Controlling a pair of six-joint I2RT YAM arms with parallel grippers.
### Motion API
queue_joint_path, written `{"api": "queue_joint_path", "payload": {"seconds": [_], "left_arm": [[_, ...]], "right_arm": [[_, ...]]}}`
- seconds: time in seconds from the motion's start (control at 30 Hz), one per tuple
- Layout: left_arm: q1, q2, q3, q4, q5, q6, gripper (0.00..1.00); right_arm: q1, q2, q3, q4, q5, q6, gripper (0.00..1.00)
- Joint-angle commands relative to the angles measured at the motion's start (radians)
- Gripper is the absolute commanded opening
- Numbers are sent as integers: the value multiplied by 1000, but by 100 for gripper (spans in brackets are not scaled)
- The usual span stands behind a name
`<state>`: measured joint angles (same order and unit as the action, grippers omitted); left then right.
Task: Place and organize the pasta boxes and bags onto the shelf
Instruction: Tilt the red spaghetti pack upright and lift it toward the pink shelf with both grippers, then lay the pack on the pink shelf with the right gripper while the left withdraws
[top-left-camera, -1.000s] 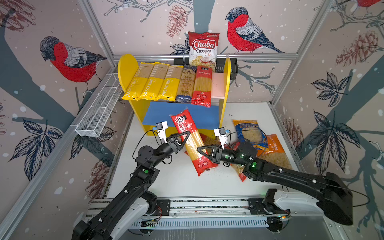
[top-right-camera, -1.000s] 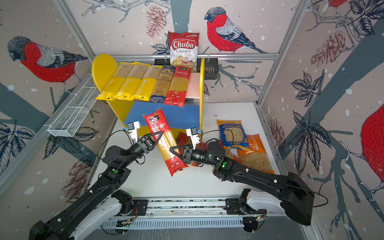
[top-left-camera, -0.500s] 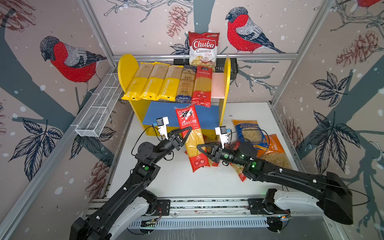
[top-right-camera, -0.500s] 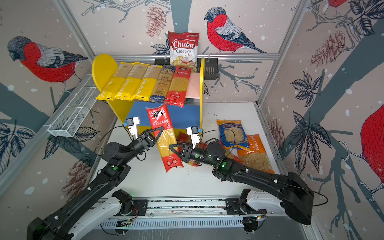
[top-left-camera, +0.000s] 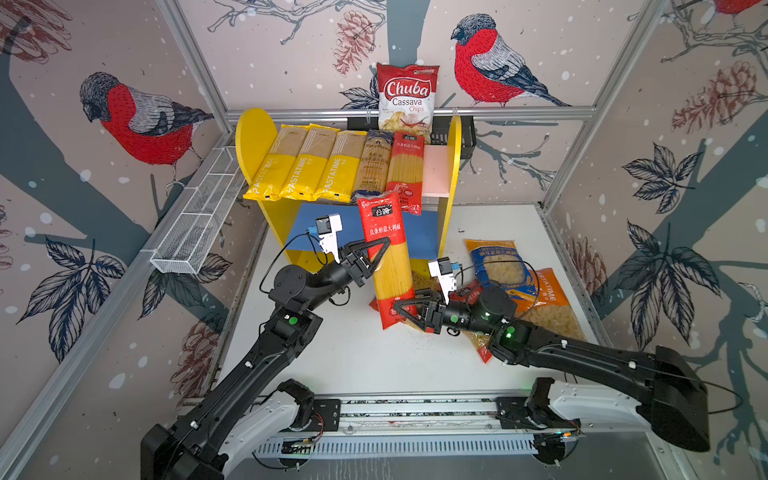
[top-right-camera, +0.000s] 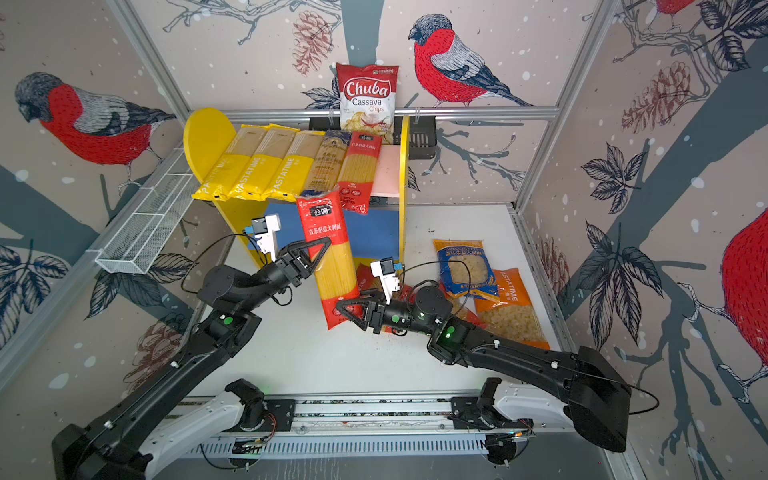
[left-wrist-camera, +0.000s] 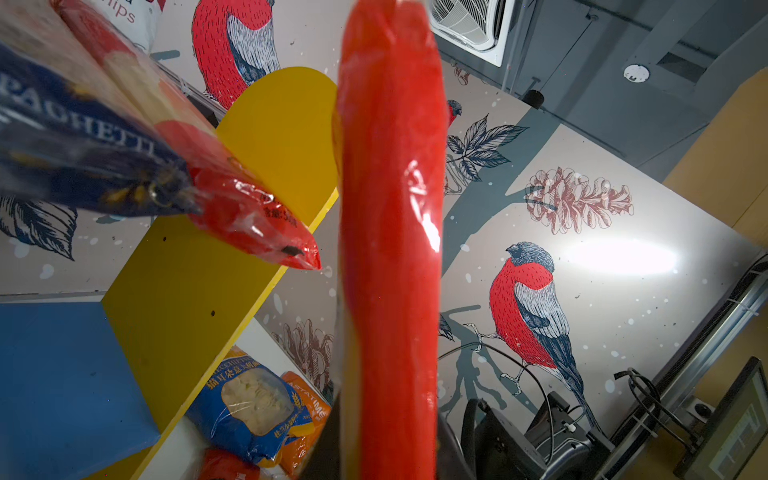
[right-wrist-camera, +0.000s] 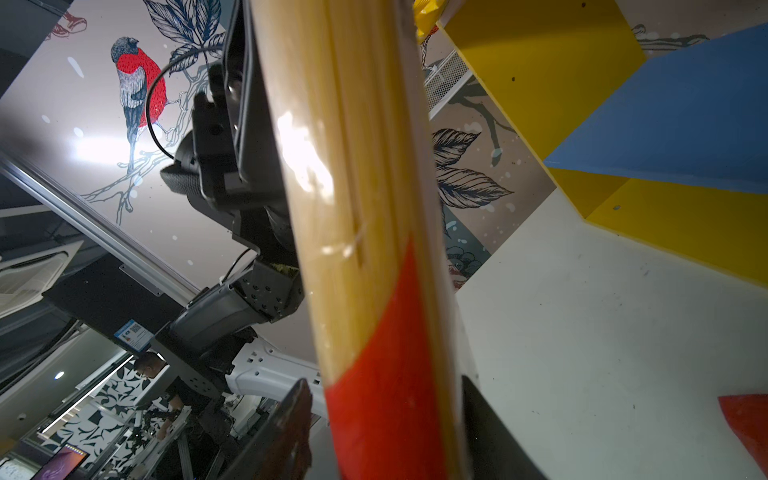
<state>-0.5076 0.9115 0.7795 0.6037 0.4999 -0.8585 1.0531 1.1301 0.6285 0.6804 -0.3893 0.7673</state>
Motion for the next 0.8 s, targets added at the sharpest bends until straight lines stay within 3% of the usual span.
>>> {"api": "queue_joint_path", "payload": {"seconds": [0.0,0.23,0.4,0.57,0.77], "left_arm": [[-2,17,47,123,-17,6,0],[-1,60,58,152,-1,-41,0],[-2,63,72,124,-9,-34,0],[-2,107,154,94,1,-24,19],[5,174,257,34,5,0,45]], "right_arm": [[2,-5,-22,19,-23,-19,55],[-3,9,-20,124,12,2,46],[-5,3,1,126,19,-11,24],[-22,-27,50,99,61,-18,15],[-112,-28,160,80,66,35,8]]}}
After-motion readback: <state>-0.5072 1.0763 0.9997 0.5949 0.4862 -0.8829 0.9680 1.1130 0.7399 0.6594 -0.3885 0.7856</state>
